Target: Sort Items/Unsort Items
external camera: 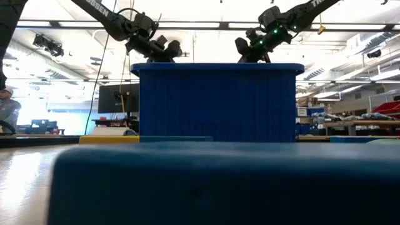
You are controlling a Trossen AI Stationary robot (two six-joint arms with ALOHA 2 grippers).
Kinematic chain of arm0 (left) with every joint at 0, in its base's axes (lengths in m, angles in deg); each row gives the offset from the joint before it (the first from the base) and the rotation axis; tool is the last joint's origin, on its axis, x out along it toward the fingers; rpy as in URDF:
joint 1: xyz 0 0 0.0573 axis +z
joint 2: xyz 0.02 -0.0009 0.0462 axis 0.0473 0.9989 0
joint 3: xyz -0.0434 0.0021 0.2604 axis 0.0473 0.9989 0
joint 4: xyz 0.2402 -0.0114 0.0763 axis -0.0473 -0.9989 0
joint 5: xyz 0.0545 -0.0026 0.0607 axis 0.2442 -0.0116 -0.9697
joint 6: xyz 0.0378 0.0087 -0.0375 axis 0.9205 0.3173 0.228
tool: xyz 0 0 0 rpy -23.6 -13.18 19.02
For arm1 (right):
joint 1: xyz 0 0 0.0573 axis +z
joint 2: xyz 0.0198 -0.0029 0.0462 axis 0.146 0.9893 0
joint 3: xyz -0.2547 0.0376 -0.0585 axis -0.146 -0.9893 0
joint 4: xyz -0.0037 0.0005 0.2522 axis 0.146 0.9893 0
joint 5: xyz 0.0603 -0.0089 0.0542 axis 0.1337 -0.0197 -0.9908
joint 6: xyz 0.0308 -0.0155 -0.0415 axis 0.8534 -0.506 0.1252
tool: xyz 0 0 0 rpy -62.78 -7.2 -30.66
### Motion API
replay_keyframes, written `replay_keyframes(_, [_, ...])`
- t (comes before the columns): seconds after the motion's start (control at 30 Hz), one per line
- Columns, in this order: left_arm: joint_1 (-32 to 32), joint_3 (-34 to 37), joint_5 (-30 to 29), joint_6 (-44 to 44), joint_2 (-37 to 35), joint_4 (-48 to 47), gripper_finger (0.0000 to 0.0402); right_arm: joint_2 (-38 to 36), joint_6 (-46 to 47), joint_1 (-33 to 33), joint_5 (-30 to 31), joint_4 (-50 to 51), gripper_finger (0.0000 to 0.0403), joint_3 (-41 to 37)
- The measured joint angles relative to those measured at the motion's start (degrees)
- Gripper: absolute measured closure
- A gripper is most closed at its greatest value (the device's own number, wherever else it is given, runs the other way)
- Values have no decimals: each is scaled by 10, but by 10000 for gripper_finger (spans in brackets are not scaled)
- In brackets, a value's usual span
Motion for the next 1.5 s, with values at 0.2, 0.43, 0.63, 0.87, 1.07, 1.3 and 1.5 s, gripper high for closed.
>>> replay_keyframes(0.2, [0,0,-3,3,0,-1,401,0,0,0,0,4,403,0])
replay_keyframes(0.43, [1,0,1,3,0,-5,401,0,-8,0,-1,23,403,0])
replay_keyframes(0.63, [1,0,5,6,0,-20,401,-4,-3,2,-3,11,403,-21])
replay_keyframes(0.87, [1,11,6,19,-2,-37,401,-11,9,4,0,-36,403,-39])
replay_keyframes(1.07, [4,14,13,5,7,-57,401,-35,25,-4,-11,-60,403,-37])
replay_keyframes(1.3, [6,4,15,17,8,-62,401,-41,12,-14,-14,-18,403,-33])
replay_keyframes(1.5, [7,5,46,20,5,-33,401,-38,-6,-12,-16,-19,403,-41])
